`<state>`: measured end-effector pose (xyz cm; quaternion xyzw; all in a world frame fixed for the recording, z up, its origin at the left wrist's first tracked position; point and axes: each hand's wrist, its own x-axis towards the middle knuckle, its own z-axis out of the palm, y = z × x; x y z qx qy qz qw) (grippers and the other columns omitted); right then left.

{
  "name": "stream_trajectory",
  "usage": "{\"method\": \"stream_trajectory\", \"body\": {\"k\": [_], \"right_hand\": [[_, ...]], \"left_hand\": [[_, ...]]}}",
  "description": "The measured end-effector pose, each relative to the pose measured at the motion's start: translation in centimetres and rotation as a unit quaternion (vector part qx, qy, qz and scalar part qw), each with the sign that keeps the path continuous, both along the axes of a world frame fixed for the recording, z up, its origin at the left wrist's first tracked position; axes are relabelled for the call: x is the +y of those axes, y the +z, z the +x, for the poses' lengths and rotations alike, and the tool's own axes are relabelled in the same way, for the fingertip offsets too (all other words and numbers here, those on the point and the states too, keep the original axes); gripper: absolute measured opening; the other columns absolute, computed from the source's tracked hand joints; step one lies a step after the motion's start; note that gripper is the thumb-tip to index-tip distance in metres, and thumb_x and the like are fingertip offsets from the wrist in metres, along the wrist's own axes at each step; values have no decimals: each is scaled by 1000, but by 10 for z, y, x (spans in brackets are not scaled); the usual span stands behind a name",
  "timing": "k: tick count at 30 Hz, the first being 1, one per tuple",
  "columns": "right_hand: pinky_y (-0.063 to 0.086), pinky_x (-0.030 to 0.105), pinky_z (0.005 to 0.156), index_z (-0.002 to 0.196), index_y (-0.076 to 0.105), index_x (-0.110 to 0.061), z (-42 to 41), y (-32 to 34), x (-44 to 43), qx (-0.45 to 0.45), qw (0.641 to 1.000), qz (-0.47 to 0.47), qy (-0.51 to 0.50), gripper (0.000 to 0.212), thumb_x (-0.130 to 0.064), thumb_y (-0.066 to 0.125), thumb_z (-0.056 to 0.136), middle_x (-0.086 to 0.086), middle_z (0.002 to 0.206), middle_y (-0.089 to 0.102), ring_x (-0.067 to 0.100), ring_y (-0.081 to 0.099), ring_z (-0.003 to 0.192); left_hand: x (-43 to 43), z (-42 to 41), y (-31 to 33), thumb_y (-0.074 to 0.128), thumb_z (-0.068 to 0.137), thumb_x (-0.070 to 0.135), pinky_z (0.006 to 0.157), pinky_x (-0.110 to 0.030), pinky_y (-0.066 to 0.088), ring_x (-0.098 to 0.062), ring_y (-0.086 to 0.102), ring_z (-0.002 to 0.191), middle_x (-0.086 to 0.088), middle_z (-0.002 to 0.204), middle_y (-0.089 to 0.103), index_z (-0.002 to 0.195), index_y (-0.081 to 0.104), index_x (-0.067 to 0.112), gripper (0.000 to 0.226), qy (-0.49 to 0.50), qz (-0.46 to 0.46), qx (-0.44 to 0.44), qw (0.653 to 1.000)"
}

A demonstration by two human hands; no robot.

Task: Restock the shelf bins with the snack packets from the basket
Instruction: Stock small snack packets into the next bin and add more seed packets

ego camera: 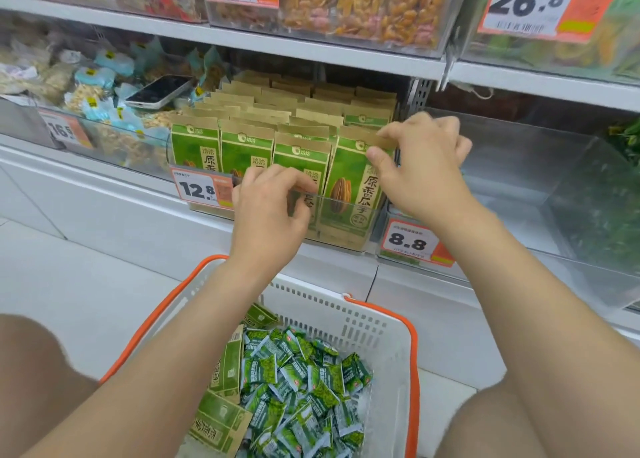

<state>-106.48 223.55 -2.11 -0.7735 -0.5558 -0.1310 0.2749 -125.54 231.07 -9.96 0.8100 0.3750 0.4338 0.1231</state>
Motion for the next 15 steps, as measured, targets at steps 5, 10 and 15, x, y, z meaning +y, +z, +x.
{"method": "stream_trajectory", "body": {"k": [5,10,15], "right_hand": [[25,46,102,97,68,-28,-7,1,6,-52,994,-93,22,15,-41,60,97,0,116,41,31,34,117],[37,43,88,112,63,-20,-31,-9,-5,-116,990,77,2,32,-28,64,82,7,117,48,30,45,109],[52,42,74,86,64,-22,-77,-30,-14,-78,975,-44,204,10,-24,55,81,-1,84,63,25,60,85]], "left_hand": [[5,-6,-4,69,87,9,89,-51,48,-19,53,103,20,99,66,101,73,35,29,-18,14,9,1000],[3,-12,-7,68,89,5,83,-33,44,-18,54,94,9,94,66,100,72,20,19,-40,64,-29,997],[5,-29,-39,62,86,25,65,-35,44,-14,55,75,11,80,58,87,57,28,6,-53,-39,18,998]]}}
